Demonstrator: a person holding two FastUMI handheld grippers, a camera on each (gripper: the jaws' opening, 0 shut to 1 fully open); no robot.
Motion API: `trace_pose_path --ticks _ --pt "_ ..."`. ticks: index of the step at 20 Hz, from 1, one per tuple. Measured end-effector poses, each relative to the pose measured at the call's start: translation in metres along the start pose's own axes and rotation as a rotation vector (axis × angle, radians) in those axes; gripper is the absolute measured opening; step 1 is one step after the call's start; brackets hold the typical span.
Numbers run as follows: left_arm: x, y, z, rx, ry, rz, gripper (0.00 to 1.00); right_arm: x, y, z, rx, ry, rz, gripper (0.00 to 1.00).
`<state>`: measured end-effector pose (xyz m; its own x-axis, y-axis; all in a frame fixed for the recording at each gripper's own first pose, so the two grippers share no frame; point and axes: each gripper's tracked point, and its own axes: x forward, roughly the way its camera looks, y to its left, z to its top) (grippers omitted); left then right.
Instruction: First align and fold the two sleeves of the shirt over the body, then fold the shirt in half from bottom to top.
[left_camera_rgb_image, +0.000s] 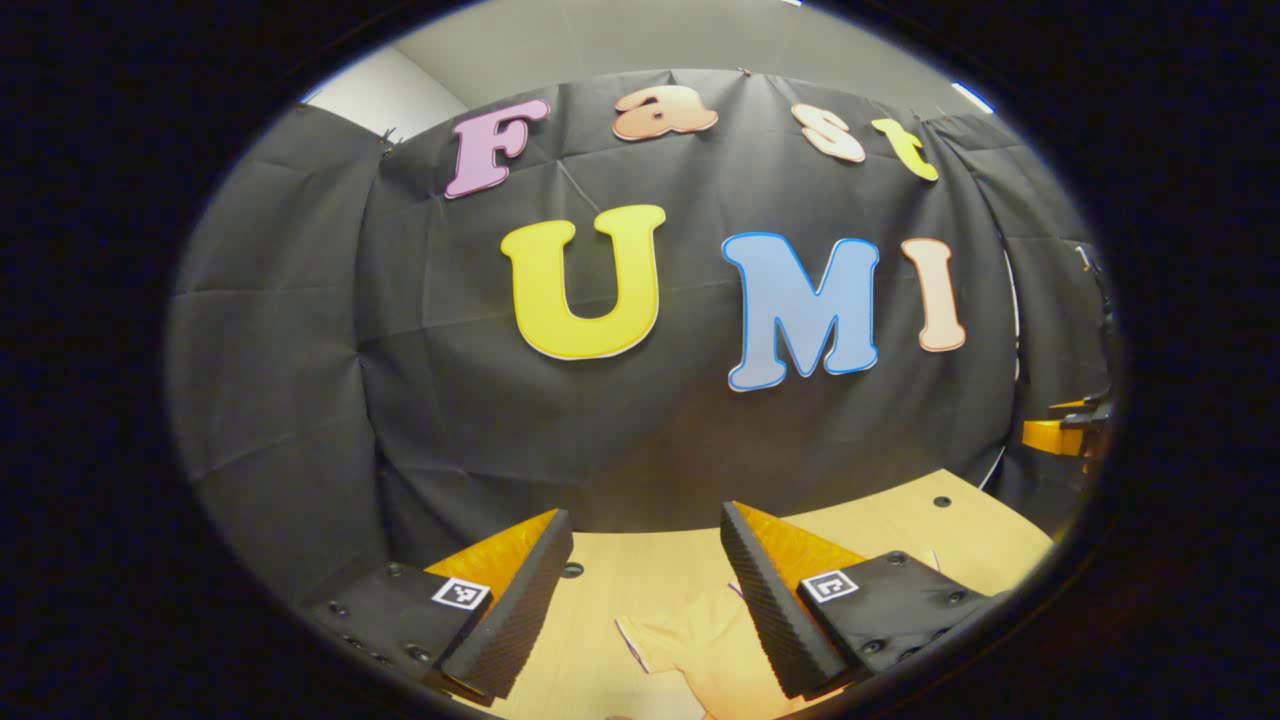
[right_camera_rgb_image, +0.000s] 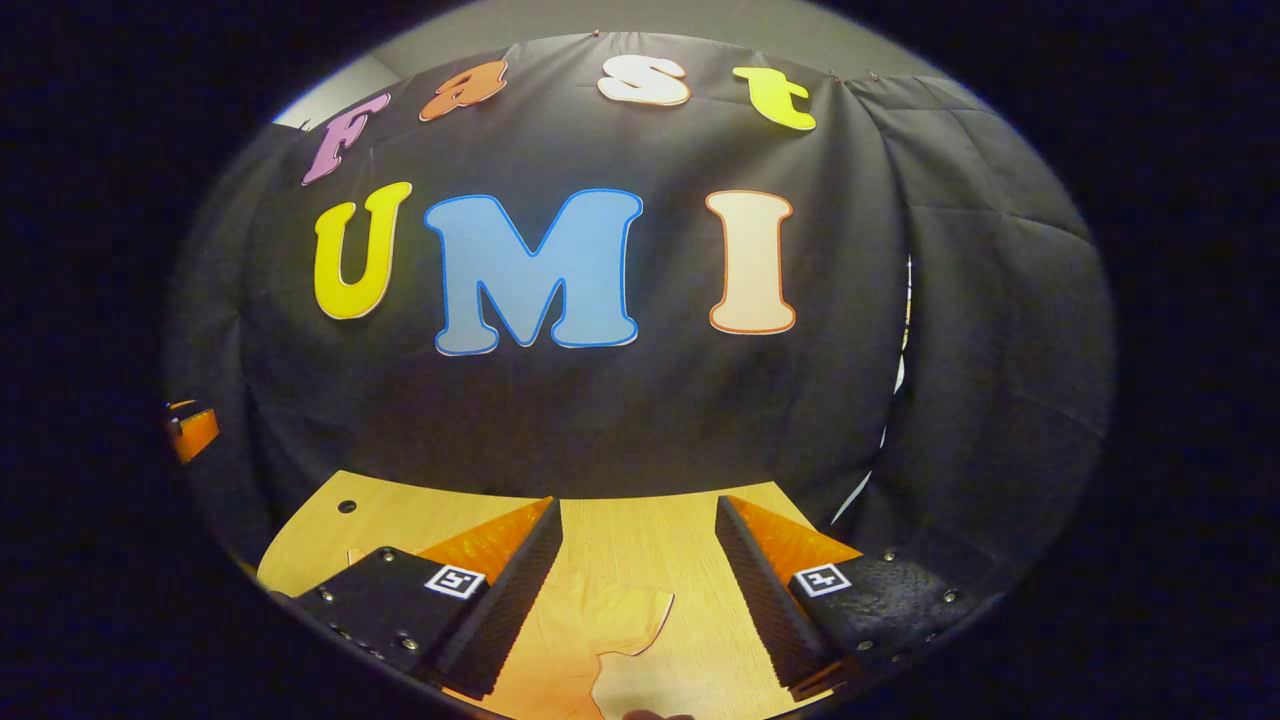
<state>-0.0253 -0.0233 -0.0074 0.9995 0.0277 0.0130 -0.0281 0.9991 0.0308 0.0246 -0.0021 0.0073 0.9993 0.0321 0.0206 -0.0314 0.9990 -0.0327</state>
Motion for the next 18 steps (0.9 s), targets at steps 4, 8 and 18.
trace_pose_path --ticks 4,8,18 --pt "-0.001 -0.009 0.002 -0.004 -0.005 -0.006 1.00 0.003 -0.003 -0.004 -0.023 0.004 0.005 0.97" --pt "-0.001 -0.012 0.001 -0.005 -0.005 -0.008 1.00 0.003 -0.001 -0.008 -0.020 0.014 0.011 0.97" --pt "-0.010 -0.010 0.002 -0.004 -0.004 -0.004 1.00 0.052 -0.011 -0.095 -0.029 0.188 -0.018 0.97"
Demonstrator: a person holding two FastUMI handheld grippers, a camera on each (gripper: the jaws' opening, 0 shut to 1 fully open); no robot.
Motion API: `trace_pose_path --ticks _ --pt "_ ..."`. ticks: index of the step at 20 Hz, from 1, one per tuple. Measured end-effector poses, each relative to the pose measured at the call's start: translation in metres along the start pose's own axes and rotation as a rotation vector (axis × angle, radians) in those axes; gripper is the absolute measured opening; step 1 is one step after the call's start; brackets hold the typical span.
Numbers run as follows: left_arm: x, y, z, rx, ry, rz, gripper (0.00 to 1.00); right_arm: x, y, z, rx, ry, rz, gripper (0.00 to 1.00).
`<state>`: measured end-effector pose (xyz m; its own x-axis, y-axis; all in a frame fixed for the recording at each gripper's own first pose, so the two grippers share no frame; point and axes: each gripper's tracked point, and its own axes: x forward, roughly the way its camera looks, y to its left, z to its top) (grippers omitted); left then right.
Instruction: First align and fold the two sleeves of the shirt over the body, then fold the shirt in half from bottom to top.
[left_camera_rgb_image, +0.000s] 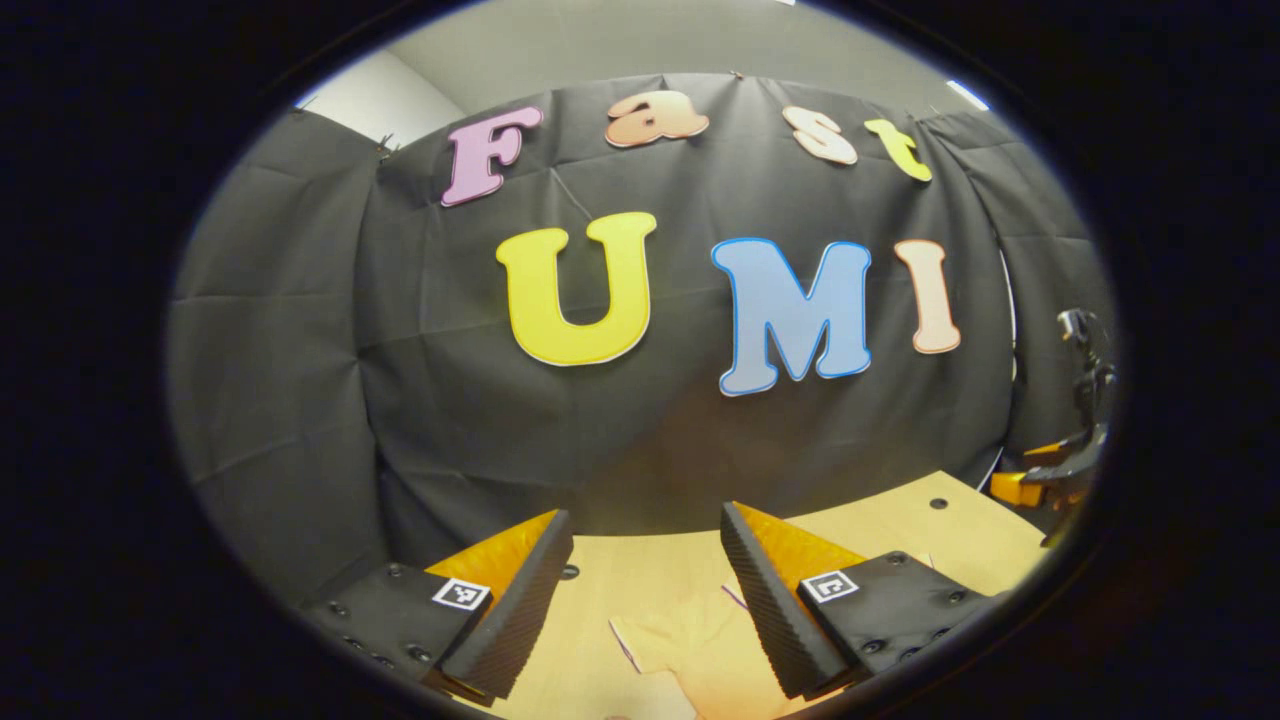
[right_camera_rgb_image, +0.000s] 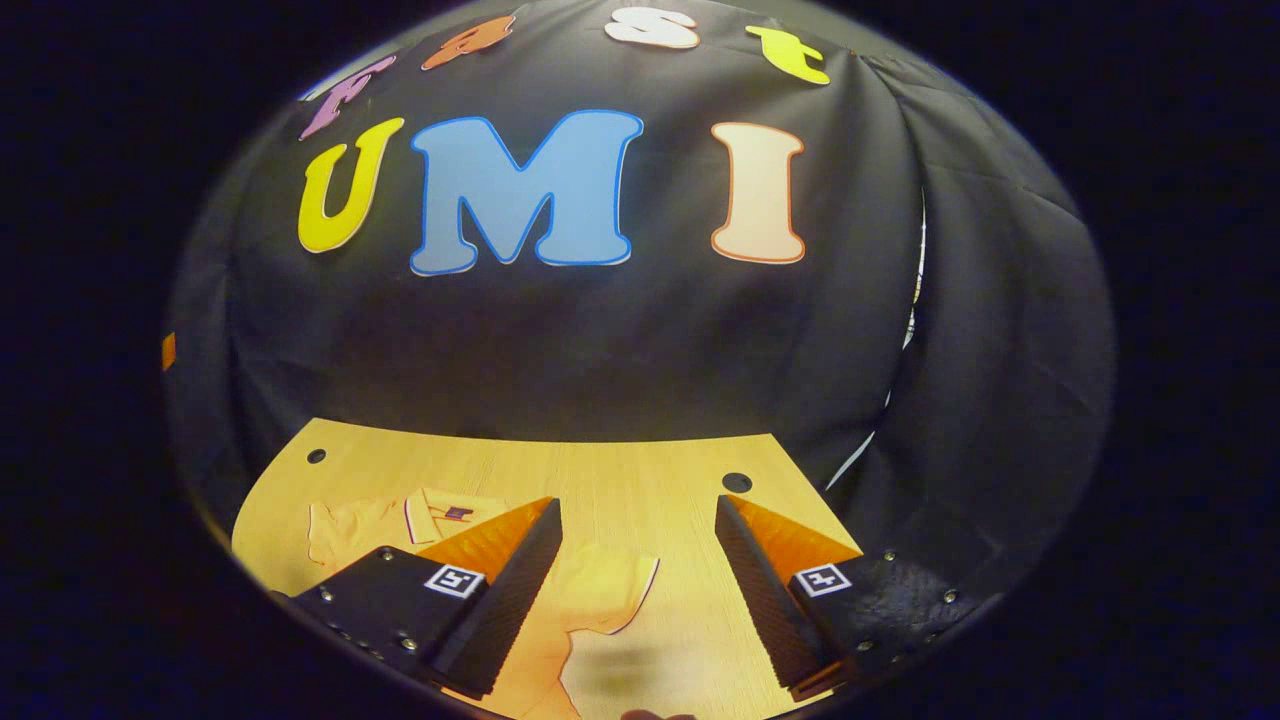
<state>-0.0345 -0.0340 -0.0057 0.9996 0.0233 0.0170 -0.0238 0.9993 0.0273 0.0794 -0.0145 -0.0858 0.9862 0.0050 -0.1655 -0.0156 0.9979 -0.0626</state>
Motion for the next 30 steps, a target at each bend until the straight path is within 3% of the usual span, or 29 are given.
trace_pose_path --ticks 15,25,28,30 --pt "-0.010 0.013 -0.009 0.027 0.059 0.066 1.00 0.118 0.021 -0.164 -0.065 0.287 0.051 0.97" --pt "-0.005 0.008 -0.013 0.009 0.076 0.075 0.98 0.138 0.025 -0.206 -0.028 0.391 0.056 0.99" --pt "-0.005 0.006 -0.013 0.009 0.073 0.076 1.00 0.139 0.028 -0.209 -0.022 0.404 0.068 0.94" --pt "-0.006 0.007 -0.014 0.008 0.074 0.080 1.00 0.139 0.033 -0.210 -0.005 0.409 0.086 0.78"
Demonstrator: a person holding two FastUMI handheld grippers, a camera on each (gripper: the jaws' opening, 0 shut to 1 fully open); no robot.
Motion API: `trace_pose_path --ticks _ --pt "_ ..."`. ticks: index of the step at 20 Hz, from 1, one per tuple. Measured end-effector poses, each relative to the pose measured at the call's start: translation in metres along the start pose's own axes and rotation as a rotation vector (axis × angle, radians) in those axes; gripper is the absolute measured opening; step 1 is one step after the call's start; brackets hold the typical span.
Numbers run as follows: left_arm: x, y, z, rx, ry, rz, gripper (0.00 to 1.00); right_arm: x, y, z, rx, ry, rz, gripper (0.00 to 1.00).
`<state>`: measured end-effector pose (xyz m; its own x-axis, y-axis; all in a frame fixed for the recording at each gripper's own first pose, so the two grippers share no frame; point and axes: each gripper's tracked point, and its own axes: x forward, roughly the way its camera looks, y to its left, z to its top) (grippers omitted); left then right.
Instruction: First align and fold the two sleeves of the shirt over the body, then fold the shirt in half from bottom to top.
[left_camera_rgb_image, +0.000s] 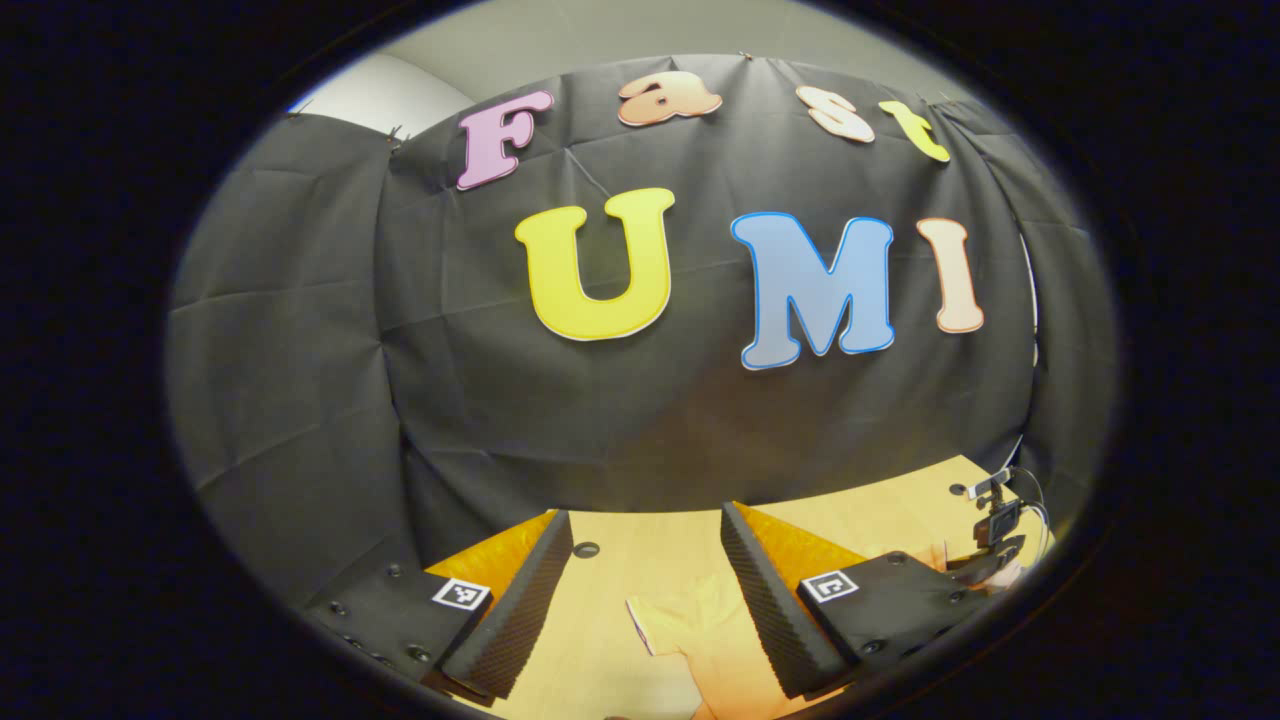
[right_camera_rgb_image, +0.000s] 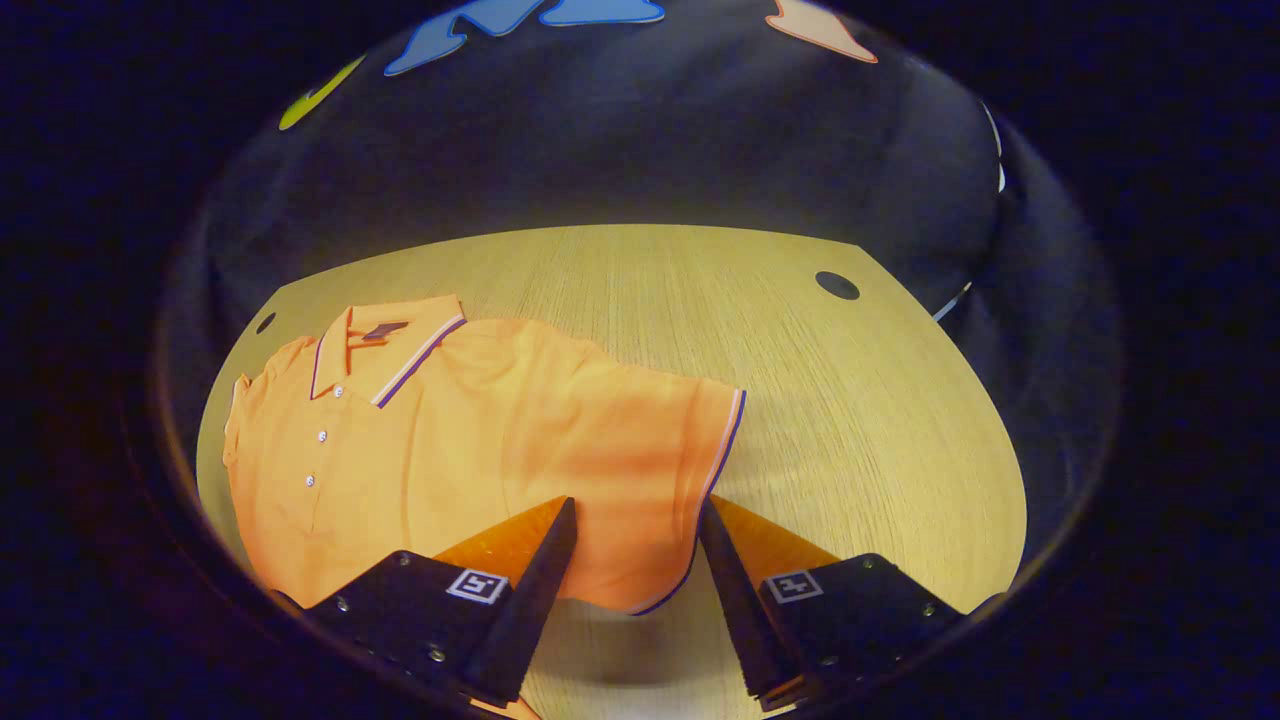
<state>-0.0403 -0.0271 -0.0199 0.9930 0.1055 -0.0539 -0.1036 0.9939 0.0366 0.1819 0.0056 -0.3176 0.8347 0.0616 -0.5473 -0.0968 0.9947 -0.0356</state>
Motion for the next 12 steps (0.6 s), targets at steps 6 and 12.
trace_pose_path --ticks 6,12 --pt "0.0013 0.0006 -0.0030 -0.021 0.008 0.001 1.00 0.0032 0.0072 0.0003 0.029 0.018 0.023 0.17" --pt "0.0014 0.0034 -0.0054 -0.036 0.012 0.002 1.00 0.0017 0.0086 0.0043 0.002 0.015 0.017 0.04"
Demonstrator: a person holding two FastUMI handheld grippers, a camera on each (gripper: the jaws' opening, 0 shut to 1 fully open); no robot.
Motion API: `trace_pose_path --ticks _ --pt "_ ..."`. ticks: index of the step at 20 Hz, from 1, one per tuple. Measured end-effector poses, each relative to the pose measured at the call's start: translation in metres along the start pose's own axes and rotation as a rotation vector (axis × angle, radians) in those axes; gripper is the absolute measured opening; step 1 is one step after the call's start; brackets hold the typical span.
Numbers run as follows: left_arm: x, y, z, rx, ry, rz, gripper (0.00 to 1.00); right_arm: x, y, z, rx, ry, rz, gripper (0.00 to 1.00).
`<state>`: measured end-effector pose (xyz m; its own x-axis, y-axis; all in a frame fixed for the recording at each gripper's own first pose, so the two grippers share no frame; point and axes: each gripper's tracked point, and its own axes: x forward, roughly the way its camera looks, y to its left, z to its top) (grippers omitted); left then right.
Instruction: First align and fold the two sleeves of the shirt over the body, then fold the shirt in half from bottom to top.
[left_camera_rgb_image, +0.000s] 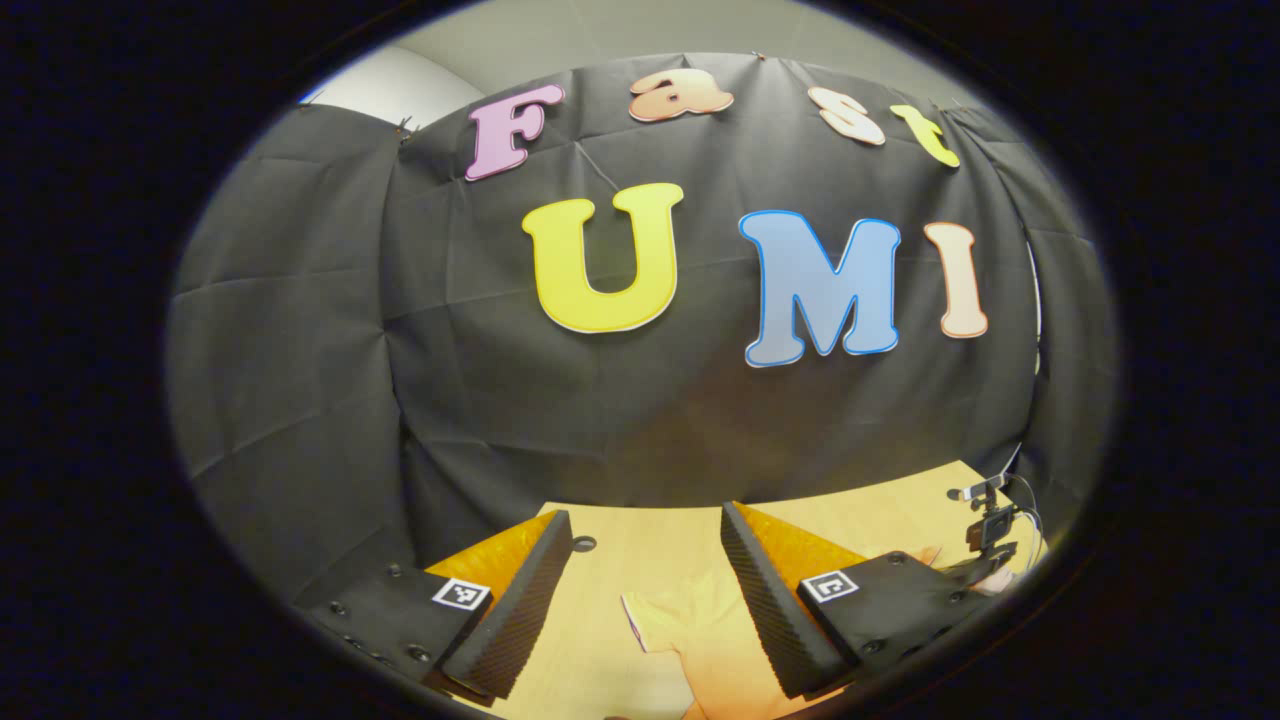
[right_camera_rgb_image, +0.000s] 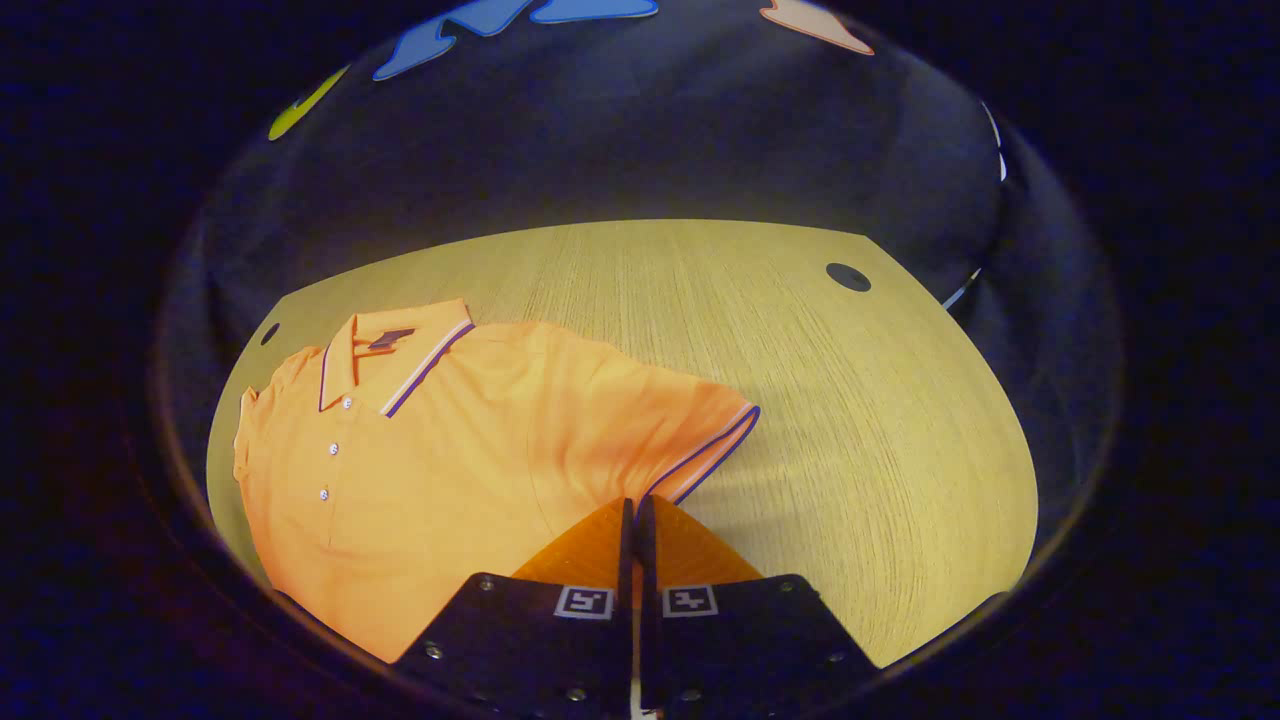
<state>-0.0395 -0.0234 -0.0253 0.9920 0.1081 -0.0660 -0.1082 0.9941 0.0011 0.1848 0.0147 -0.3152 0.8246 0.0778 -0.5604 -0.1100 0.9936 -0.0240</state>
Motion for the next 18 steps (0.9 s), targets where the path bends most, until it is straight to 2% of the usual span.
trace_pose_path --ticks 5,8,14,18 --pt "-0.001 0.001 -0.001 -0.003 0.004 0.003 1.00 -0.003 0.000 0.008 -0.011 -0.004 -0.003 0.04" --pt "-0.002 0.003 -0.003 -0.008 0.003 0.005 1.00 -0.013 0.012 0.029 -0.055 -0.050 0.007 0.04" --pt "-0.001 0.008 -0.003 -0.014 0.003 0.006 1.00 -0.032 0.078 0.064 -0.147 -0.129 0.111 0.04" --pt "-0.003 0.014 -0.003 -0.012 0.000 0.017 1.00 -0.036 0.129 0.066 -0.212 -0.136 0.192 0.04"
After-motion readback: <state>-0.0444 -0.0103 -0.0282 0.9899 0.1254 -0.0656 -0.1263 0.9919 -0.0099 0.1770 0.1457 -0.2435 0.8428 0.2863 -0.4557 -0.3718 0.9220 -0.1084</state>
